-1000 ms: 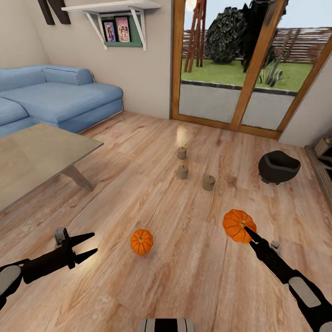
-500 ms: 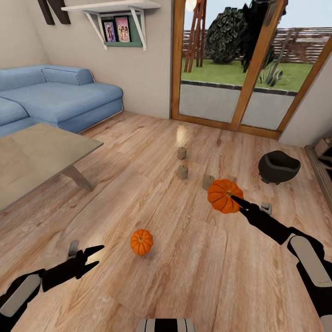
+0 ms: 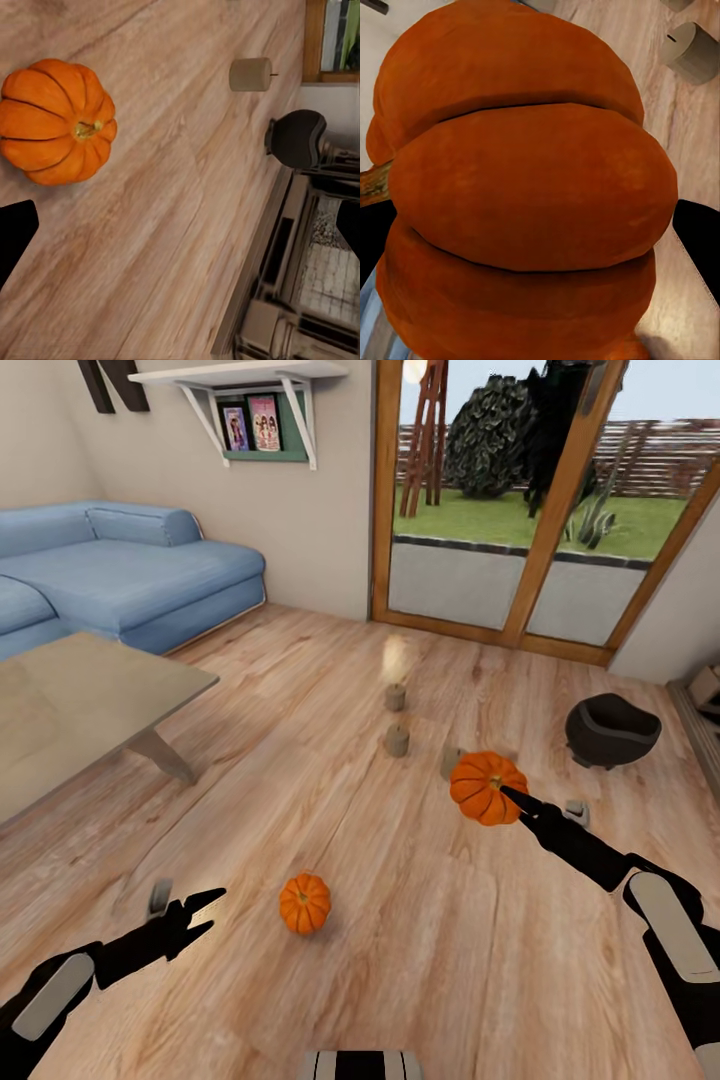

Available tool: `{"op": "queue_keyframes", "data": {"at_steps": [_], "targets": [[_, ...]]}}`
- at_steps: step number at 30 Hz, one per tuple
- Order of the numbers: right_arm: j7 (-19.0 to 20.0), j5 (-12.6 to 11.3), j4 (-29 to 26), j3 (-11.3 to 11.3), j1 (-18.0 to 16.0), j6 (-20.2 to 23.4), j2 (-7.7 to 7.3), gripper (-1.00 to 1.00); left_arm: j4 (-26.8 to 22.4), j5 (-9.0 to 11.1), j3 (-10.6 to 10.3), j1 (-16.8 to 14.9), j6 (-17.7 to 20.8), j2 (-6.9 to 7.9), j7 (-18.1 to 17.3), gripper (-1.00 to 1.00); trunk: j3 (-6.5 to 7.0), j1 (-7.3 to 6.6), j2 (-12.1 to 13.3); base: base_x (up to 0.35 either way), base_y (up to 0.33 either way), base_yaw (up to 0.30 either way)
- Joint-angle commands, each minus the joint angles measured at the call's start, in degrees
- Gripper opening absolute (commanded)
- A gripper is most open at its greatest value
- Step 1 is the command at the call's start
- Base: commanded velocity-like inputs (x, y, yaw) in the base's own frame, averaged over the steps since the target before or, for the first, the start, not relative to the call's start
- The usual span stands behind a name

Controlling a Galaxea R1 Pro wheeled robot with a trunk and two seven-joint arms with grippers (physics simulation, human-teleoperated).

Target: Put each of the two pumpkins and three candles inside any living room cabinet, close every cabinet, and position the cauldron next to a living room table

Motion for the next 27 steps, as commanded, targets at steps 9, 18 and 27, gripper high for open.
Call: {"op": "queue_keyframes", "data": {"at_steps": [9, 18, 27], "targets": [[0.0, -0.1, 0.3, -0.1, 0.0, 0.2, -0.05, -1.0, -0.2, 0.5, -0.2, 0.0, 0.3, 0.13, -0.9, 1.0, -0.04, 0.02, 0.0, 0.214, -0.067, 0.0], [0.2, -0.2, 0.3, -0.1, 0.0, -0.1, -0.05, -1.0, 0.5, -1.9, 0.0, 0.0, 0.1, 0.39, -9.2, 1.0, -0.04, 0.02, 0.0, 0.013, -0.006, 0.0], [0.8, -0.7, 2.0, -0.2, 0.0, -0.2, -0.11, -1.0, 0.5, -2.0, 0.2, 0.0, 0.1, 0.39, -9.4, 1.0, -1.82, 0.23, -0.1, 0.0, 0.0, 0.0]]}}
